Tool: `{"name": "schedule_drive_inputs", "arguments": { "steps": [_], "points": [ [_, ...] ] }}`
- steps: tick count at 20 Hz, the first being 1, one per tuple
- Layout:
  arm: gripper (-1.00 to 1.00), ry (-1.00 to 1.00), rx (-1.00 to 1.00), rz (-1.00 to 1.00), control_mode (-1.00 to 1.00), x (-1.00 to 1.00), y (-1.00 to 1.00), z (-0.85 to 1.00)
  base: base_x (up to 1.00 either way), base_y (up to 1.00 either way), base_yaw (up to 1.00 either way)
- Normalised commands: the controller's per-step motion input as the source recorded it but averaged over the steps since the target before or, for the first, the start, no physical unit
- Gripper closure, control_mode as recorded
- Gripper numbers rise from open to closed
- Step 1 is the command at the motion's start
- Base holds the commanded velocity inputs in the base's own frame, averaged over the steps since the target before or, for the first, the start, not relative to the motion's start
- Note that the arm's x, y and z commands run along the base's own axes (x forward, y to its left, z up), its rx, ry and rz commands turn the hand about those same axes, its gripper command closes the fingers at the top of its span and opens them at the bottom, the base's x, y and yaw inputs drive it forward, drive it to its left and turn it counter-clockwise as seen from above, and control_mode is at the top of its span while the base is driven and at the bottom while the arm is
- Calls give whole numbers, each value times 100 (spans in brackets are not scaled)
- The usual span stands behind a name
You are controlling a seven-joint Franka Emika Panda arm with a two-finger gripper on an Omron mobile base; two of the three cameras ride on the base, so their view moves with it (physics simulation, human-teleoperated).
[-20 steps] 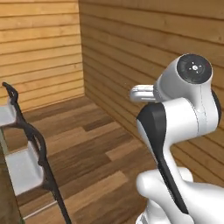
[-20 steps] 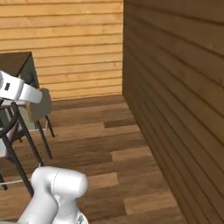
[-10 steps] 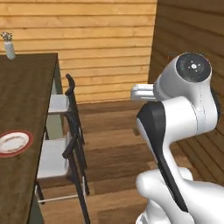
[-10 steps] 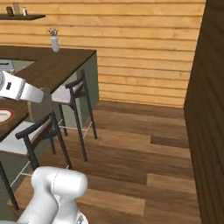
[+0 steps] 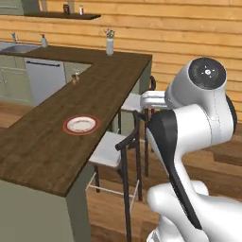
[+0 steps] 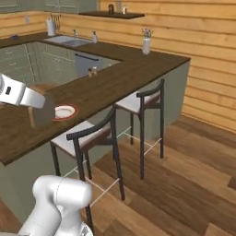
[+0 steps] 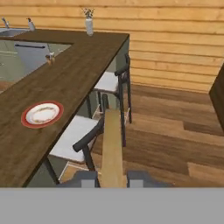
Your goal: Start the toaster. Once the lever pops up, take the bread to the plate on the dining counter.
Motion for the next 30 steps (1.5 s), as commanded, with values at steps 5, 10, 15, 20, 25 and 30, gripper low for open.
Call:
{"name": "schedule_drive_inputs", "arguments": {
  "steps": [5, 10, 15, 20, 25, 30],
  "points": [
    [100, 0, 0, 0, 100, 0, 0, 0, 23, -26, 71],
    [100, 0, 0, 0, 100, 0, 0, 0, 22, -40, 66],
    [100, 0, 0, 0, 100, 0, 0, 0, 16, -73, 53],
    [100, 0, 0, 0, 100, 0, 0, 0, 5, -94, 42],
    [100, 0, 0, 0, 100, 0, 0, 0, 0, -100, 39],
    [100, 0, 0, 0, 100, 0, 0, 0, 22, -84, 44]
  ]
}}
